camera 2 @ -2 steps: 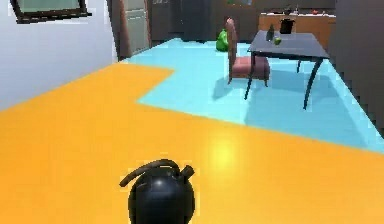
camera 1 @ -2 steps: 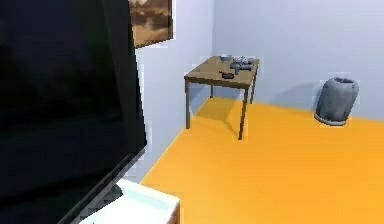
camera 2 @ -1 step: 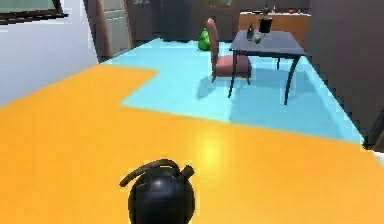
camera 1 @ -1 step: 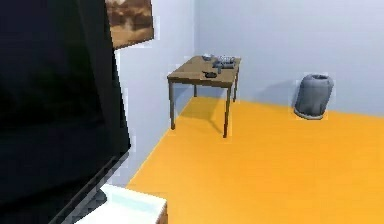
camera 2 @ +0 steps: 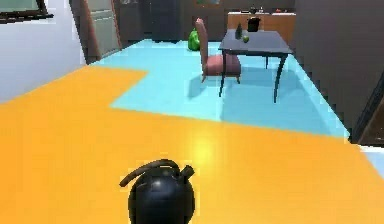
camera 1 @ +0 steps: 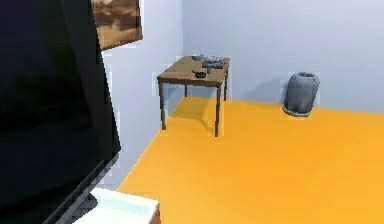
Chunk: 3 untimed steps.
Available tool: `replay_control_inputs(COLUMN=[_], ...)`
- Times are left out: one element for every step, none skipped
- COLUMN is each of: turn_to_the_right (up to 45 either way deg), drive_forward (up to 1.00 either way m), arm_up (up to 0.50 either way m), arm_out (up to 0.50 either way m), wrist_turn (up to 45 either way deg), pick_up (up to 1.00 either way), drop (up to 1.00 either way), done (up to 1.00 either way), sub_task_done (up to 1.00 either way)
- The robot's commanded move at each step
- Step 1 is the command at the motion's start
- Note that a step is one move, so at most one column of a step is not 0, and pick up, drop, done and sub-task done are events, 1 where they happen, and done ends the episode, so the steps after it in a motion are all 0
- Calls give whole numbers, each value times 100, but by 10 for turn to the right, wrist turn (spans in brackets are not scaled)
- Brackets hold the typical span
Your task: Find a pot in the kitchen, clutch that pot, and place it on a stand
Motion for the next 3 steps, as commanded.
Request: replay_control_inputs(turn_to_the_right=[-450, -60, 450], drive_forward=[0, 0, 0], arm_up=[0, 0, 0], arm_out=[0, 0, 0], wrist_turn=[0, 0, 0], pick_up=[0, 0, 0], drop=[0, 0, 0], done=[0, 0, 0], sub_task_done=[0, 0, 0])
